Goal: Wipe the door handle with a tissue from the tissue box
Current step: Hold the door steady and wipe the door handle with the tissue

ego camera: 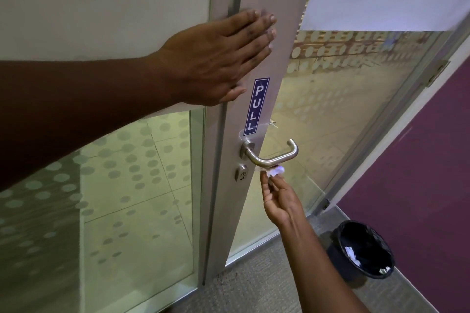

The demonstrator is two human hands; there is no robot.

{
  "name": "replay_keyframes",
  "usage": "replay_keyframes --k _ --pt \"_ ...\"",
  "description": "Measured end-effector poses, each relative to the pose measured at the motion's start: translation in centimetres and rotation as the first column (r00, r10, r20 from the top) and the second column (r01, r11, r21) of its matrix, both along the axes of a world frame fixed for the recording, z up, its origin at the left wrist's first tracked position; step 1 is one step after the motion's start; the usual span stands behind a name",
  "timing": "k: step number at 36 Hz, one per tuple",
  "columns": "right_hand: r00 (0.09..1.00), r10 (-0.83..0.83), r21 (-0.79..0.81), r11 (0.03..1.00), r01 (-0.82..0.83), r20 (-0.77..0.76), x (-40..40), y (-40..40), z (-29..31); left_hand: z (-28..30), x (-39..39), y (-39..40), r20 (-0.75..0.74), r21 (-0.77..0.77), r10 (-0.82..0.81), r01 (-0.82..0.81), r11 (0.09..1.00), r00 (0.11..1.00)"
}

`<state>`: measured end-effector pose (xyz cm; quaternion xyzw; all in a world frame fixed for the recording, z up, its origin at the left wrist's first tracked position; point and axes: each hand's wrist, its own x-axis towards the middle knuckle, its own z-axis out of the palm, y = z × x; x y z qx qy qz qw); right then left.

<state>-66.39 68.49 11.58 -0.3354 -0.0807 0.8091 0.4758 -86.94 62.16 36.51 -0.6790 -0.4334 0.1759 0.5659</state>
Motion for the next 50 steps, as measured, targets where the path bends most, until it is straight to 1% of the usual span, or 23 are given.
replay_keyframes --k 1,3,6,9,14,21,28,31,34,36,38,45,50 --pt "0.999 0.005 0.006 1.0 -0.005 -0.042 -0.2 0.2 -0.2 0.0 0.1 0.0 0.001 0.0 0.003 -0.003 1.0 1.0" --pt "0.997 0.04 0.03 0.999 -0.038 -0.073 -0.6 0.8 -0.8 0.0 0.1 0.0 -0.006 0.006 0.002 -0.002 1.0 1.0" --pt "0.987 0.14 0.138 0.982 -0.128 -0.077 -1.5 1.2 -1.0 0.0 0.0 0.0 -0.02 0.017 -0.003 0.004 1.0 1.0" --pt "0.983 0.168 0.145 0.977 -0.156 -0.078 -1.8 1.3 -1.0 0.0 0.0 -0.1 -0.02 0.013 0.0 0.0 1.0 1.0" --pt "0.981 0.173 0.172 0.973 -0.157 -0.087 -1.4 1.4 -0.8 0.0 0.0 0.0 -0.01 0.007 -0.005 0.005 1.0 1.0" --pt "0.982 0.151 0.151 0.98 -0.133 -0.112 -1.0 1.4 -1.0 0.0 -0.1 0.1 0.002 -0.009 -0.005 0.005 1.0 1.0" --pt "0.973 0.101 0.124 0.989 -0.076 -0.206 -0.9 0.9 -2.3 0.0 -0.2 0.1 -0.005 -0.013 -0.014 0.014 1.0 1.0" --pt "0.982 0.09 0.103 0.992 -0.074 -0.164 -0.9 1.0 -2.6 0.0 -0.2 0.1 0.01 -0.023 -0.008 0.008 1.0 1.0" --pt "0.982 0.177 0.117 0.979 -0.168 -0.073 -0.9 1.2 -2.3 0.0 -0.2 0.1 0.007 -0.018 -0.009 0.009 1.0 1.0" --pt "0.971 0.236 0.141 0.963 -0.228 -0.041 -1.2 1.2 -1.6 -0.1 -0.2 0.1 0.003 -0.013 -0.003 0.003 1.0 1.0" --pt "0.968 0.245 0.147 0.961 -0.236 -0.048 -1.4 1.3 -0.9 -0.1 -0.2 0.1 -0.003 -0.006 -0.003 0.003 1.0 1.0" --pt "0.981 0.188 0.112 0.977 -0.183 -0.041 -0.6 1.9 0.1 0.0 0.0 -0.1 -0.002 -0.005 0.005 -0.005 1.0 1.0" --pt "0.983 0.161 0.083 0.985 -0.154 -0.092 -0.5 2.0 0.1 0.1 0.0 -0.1 -0.016 -0.011 0.013 -0.013 1.0 1.0"
